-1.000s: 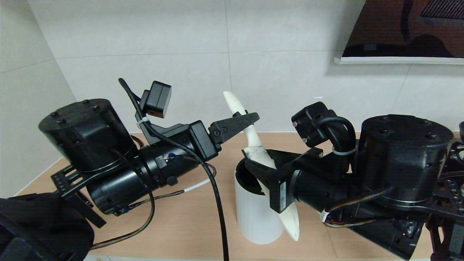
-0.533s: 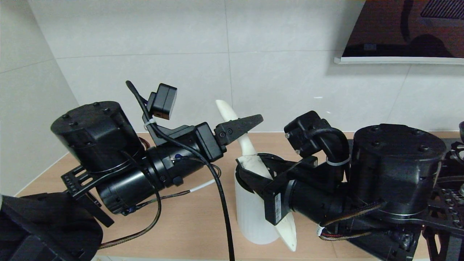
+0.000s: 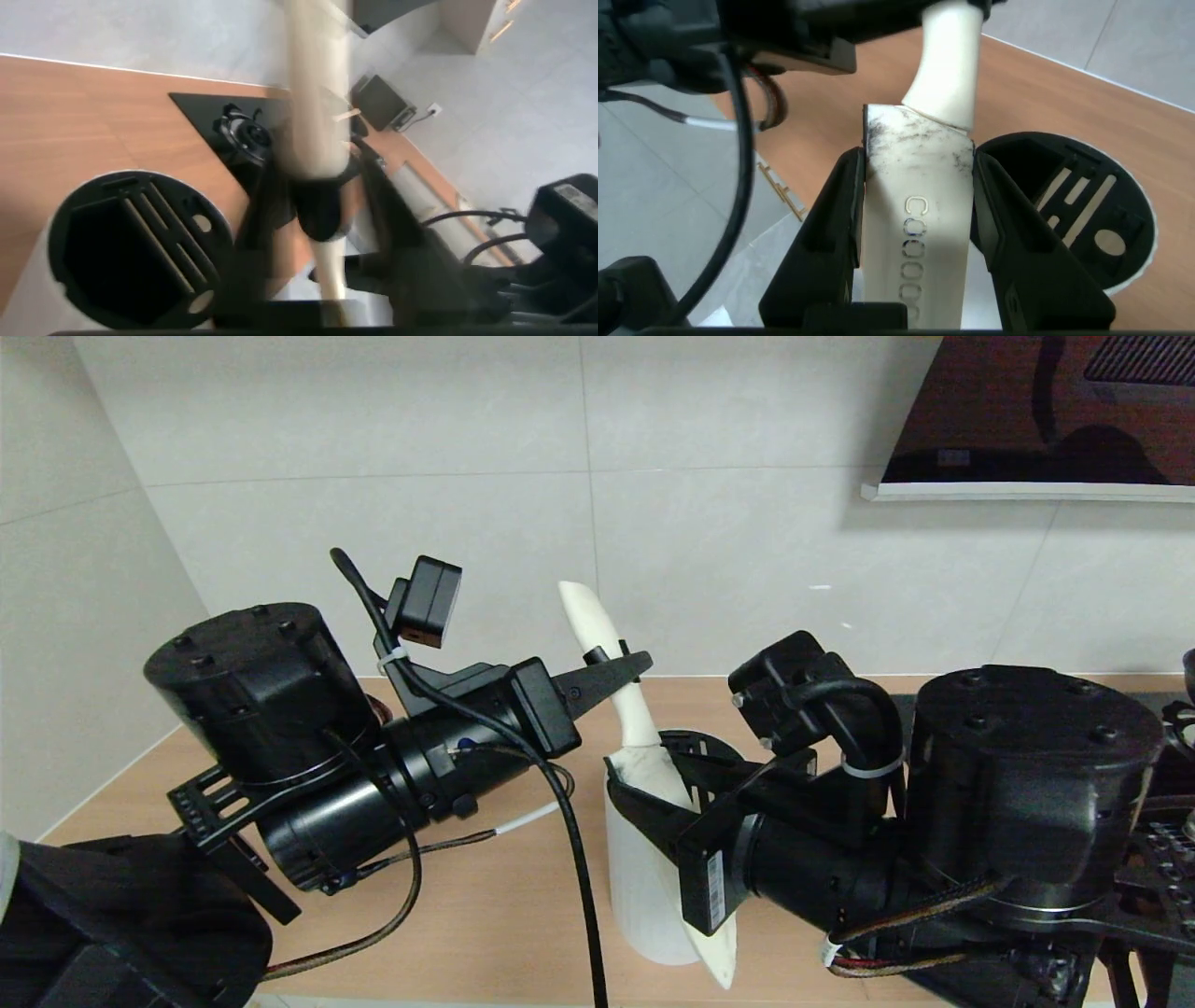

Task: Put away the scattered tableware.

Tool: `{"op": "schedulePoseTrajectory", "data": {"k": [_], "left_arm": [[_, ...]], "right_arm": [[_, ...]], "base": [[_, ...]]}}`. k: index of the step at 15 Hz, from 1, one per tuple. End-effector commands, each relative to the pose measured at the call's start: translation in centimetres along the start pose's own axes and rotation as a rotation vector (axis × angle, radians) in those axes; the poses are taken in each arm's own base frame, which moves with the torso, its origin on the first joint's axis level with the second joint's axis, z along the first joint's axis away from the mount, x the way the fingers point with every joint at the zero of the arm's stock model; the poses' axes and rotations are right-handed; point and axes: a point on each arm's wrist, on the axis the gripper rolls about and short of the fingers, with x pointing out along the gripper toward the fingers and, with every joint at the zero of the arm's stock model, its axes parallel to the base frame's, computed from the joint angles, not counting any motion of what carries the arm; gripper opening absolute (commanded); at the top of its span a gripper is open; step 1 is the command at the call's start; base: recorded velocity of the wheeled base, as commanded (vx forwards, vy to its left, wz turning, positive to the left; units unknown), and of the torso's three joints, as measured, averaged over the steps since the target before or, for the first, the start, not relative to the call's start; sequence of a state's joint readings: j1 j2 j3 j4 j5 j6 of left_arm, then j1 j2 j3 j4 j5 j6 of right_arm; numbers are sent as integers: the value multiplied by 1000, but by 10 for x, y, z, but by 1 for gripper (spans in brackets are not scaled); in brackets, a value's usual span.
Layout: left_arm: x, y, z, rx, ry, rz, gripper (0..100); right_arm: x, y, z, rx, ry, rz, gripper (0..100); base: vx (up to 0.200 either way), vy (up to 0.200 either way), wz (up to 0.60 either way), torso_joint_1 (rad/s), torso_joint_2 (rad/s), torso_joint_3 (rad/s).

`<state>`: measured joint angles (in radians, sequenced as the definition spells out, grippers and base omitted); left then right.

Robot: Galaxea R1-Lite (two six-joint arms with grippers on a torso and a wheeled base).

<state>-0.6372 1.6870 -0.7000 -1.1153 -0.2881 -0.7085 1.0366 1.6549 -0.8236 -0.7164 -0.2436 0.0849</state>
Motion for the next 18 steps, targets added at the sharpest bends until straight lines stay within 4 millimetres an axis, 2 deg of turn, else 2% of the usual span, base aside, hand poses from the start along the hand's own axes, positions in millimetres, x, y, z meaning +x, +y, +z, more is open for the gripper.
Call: {"op": "schedulePoseTrajectory", "data": {"k": [1,11,12,16,18], "left_arm": [[-1,0,-1,14,3,3,0],[-3,-3,2,30,-3,-12,0],[-3,-4,2,31,-4,-13,0],[-4,-8,7,35,-14,-17,0],[-9,-16,16,40,-24,-11,0]], "right_arm": [[-2,0,2,2,-10,1,0],[-2,-1,3,4,-13,-2,0],[-2,-1,3,3,-14,-6,100],[-5,-1,5,6,-21,-7,100],[-11,-5,12,12,-46,-14,100]], "base": [[0,0,0,0,0,0],[0,0,0,0,0,0],[0,0,0,0,0,0],[0,0,0,0,0,0],[0,0,0,0,0,0]]}}
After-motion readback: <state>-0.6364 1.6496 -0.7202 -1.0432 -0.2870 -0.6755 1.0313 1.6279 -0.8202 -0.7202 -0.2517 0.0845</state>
